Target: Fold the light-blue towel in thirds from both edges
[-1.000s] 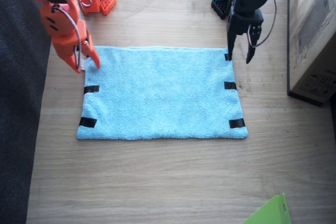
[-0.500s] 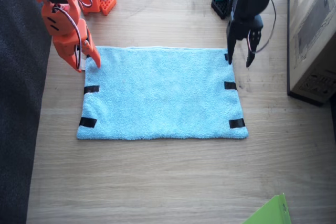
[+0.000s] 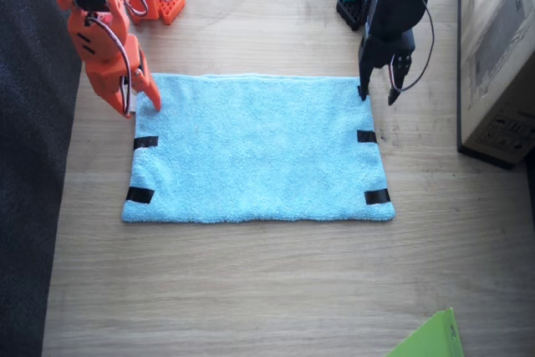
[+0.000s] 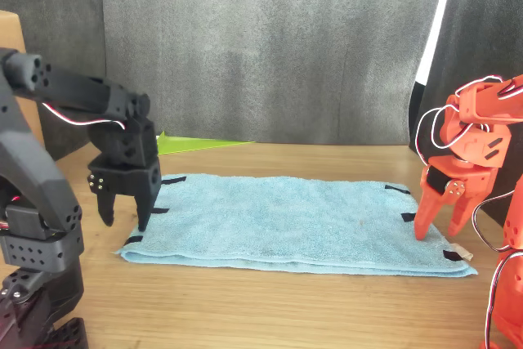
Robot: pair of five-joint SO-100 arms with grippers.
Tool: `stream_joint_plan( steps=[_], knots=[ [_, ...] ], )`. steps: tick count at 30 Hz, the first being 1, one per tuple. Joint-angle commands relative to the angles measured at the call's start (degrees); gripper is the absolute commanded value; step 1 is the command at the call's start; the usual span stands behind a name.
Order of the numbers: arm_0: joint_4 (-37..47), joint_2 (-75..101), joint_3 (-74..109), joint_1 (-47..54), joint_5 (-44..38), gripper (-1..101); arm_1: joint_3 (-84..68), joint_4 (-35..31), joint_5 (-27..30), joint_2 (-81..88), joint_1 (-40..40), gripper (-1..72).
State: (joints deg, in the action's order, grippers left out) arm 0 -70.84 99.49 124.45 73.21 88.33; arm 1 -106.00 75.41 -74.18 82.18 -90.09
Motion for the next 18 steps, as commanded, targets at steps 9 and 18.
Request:
stream_joint_plan(
  steps=[9,18],
  knots=[
    [-3.87,-5.19,-5.19,-0.26,1.58,30,1.32,-0.35,-0.44,-0.7,-1.05,30.3],
    [-5.8,-9.58,-8.17,-0.26,2.2,25,1.32,-0.09,0.0,-1.23,-0.62,29.7]
  ],
)
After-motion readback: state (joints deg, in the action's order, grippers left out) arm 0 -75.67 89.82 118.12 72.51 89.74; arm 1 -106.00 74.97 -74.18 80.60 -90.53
